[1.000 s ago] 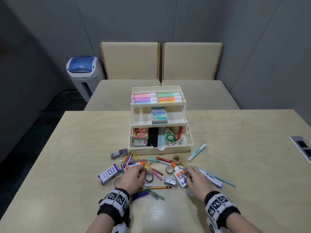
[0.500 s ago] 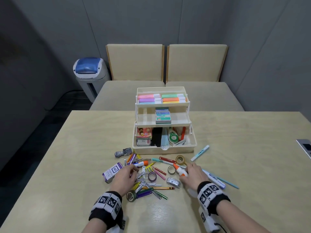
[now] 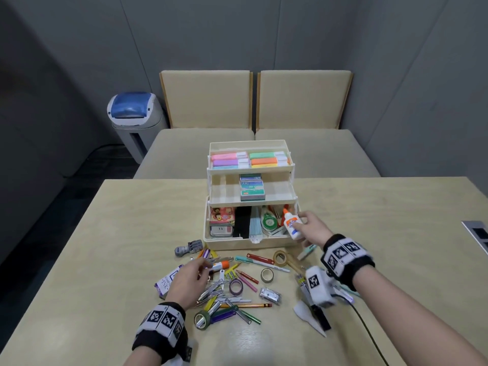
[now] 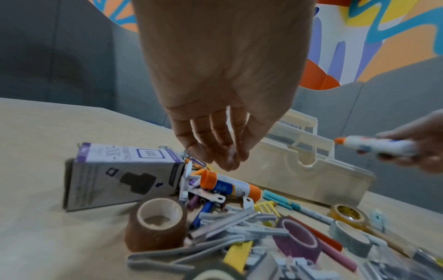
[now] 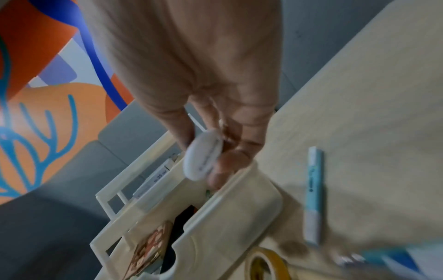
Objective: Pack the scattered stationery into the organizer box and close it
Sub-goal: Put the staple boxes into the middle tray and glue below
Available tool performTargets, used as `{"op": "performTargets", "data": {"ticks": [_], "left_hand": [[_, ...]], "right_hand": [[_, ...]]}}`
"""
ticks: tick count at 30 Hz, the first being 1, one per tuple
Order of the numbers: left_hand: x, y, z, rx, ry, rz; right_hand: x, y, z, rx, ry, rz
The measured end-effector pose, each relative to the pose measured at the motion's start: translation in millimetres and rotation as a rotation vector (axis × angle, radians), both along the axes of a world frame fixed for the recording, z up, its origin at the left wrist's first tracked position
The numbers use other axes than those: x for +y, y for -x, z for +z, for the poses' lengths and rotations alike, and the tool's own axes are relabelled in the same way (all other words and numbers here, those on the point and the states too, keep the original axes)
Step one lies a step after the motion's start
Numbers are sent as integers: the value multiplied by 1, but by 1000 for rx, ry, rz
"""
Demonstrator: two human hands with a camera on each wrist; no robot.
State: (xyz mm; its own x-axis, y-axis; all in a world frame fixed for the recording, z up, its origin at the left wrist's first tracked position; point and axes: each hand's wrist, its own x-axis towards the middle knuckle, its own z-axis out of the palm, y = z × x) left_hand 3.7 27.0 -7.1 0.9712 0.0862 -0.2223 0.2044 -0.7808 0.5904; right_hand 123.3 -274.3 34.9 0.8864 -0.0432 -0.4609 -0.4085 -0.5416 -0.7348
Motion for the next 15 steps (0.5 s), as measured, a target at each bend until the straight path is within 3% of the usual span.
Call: {"op": "performTargets", "data": {"ticks": [2,7,15], "left_hand": [[4,-1,2,2,41,25],[20,1,5,-23,73,107],[25,3,2,5,47,125]], "right_hand": [[12,-13,-3,-11,114,-12],[27,-22,-17,-175,611,113],[21,-24,-22,-294,714,215]]}}
